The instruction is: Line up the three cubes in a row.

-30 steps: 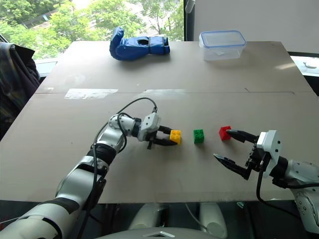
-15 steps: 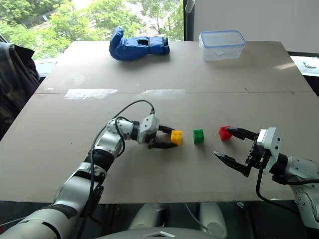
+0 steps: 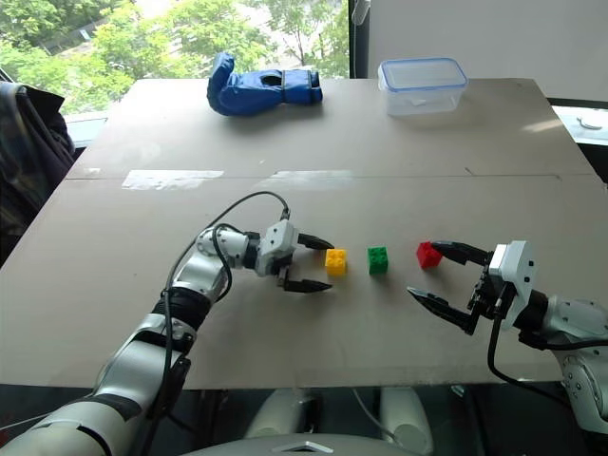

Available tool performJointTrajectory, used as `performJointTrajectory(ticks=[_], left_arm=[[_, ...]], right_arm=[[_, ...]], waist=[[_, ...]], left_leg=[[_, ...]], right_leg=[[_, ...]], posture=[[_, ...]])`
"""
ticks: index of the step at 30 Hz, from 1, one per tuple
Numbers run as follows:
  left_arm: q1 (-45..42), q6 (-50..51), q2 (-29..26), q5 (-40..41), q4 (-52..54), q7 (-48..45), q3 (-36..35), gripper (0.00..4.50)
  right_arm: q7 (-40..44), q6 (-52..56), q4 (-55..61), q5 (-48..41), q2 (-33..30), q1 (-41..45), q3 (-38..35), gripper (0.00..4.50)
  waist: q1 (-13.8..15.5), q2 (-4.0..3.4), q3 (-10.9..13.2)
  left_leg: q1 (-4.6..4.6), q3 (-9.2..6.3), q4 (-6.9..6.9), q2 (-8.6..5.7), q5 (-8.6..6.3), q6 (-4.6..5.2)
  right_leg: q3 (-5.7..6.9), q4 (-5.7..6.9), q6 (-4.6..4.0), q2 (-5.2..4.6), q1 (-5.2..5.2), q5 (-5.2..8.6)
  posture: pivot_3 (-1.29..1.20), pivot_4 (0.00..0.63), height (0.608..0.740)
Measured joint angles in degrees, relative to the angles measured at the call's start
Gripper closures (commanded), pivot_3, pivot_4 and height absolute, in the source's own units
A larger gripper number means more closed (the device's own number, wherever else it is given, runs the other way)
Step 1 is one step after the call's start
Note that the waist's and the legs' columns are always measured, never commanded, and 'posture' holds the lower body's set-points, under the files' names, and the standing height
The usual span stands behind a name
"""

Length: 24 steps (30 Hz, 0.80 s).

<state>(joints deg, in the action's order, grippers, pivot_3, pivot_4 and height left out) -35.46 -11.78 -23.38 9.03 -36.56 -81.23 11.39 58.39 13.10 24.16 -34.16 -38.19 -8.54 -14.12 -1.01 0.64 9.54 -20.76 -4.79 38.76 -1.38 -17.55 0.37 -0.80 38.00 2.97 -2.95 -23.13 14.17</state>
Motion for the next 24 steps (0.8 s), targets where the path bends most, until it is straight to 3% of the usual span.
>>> performJointTrajectory(ticks=[4,9,17,24], left_arm=[[6.6,9.0,-3.5,5.9,10.3,-1.0,-3.3,0.07],[19.2,21.5,-7.1,14.7,32.2,6.4,-11.2,0.07],[44.4,33.1,-5.2,10.0,58.2,32.9,-14.6,0.07],[55.3,33.1,-3.4,8.1,65.5,41.0,-15.3,0.07]], right_arm=[[0.1,0.0,-0.1,-0.1,0.0,-0.7,0.0,0.0],[2.8,-2.7,-4.8,1.4,-0.4,-5.3,-0.6,0.0],[5.1,-12.3,-17.3,5.7,1.9,-8.5,-1.3,0.0],[5.2,-18.5,-22.5,7.4,4.4,-8.6,-1.2,0.0]], waist=[[0.1,-0.01,0.0],[0.6,-0.03,0.0],[0.4,-0.1,0.0],[0.5,-0.39,-0.2]], left_leg=[[-0.06,-0.02,-0.01,0.14,0.0,0.0],[-0.06,-0.03,-0.01,0.17,-0.01,0.01],[0.07,0.07,-0.14,0.28,-0.02,0.01],[0.19,0.21,-0.14,0.25,-0.02,0.02]], right_leg=[[0.02,-0.03,0.0,-0.03,-0.02,0.0],[-0.04,-0.07,0.0,-0.17,0.0,0.0],[-0.32,-0.08,-0.03,-0.25,0.01,0.01],[-0.25,-0.1,-0.04,-0.1,0.12,0.03]], posture=[[0.0,0.15,0.74],[0.0,0.15,0.74],[0.0,0.15,0.74],[0.0,0.15,0.74]])
